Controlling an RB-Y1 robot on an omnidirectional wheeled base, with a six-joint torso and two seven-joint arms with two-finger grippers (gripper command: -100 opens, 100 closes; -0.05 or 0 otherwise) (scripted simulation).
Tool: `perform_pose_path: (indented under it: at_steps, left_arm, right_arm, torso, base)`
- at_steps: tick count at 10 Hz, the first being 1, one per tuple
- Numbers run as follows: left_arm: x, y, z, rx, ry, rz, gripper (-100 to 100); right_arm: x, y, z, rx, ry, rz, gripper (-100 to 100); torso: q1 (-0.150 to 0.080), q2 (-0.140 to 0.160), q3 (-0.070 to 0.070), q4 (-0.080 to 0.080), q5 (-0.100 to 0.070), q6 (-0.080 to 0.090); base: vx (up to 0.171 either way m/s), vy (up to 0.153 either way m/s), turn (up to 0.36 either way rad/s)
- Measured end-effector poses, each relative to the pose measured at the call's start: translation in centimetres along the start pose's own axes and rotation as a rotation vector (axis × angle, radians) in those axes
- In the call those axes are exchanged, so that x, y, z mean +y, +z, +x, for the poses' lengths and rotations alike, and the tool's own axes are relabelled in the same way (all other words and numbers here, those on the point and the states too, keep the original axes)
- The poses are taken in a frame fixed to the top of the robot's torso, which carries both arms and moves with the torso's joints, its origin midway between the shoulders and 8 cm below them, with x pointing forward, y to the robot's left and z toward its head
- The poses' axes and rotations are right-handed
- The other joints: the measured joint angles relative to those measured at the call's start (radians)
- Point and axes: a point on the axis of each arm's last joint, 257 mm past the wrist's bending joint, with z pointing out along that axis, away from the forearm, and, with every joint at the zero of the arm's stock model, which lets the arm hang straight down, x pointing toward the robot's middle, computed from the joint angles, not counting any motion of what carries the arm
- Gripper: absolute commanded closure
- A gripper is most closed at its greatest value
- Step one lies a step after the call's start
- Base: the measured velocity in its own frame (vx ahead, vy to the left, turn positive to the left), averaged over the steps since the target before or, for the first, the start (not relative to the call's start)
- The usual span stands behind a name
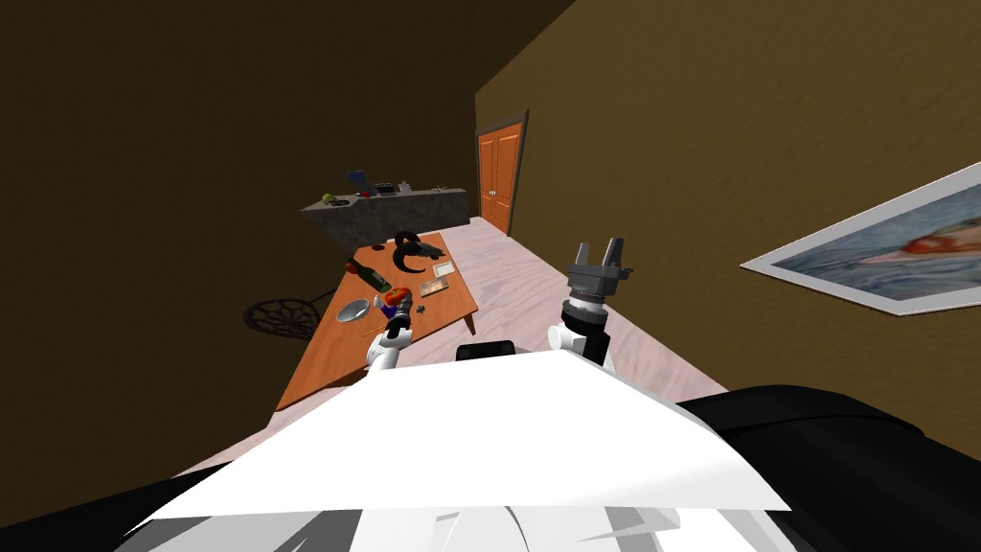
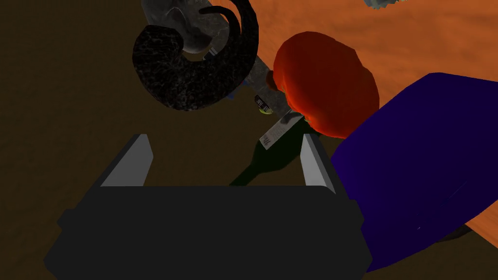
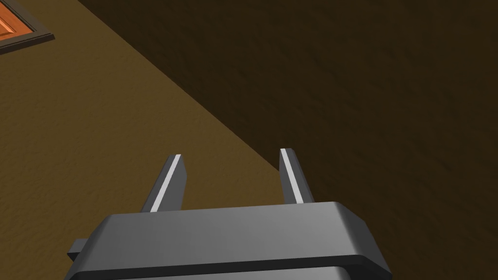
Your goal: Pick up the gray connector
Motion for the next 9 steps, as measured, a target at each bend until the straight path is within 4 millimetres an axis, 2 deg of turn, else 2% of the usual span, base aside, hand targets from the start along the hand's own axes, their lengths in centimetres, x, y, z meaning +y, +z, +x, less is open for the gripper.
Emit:
perform_pose_path:
  at_steps: [3, 9]
  left_arm:
    - [3.2, 0.2, 0.9, 0.027, -0.004, -0.084, -100]
    - [9.7, -1.6, 3.0, 0.082, -0.006, -0.242, -100]
  right_arm:
    - [0.0, 0.0, 0.0, 0.0, 0.0, 0.0, 0]
    - [0.0, 0.0, 0.0, 0.0, 0.0, 0.0, 0]
  torso:
    - [0.0, 0.0, 0.0, 0.0, 0.0, 0.0]
    - [0.001, -0.001, -0.001, 0.0, 0.0, 0.0]
  base:
    - [0.023, -0.026, -0.076]
    - [0.032, -0.014, -0.043]
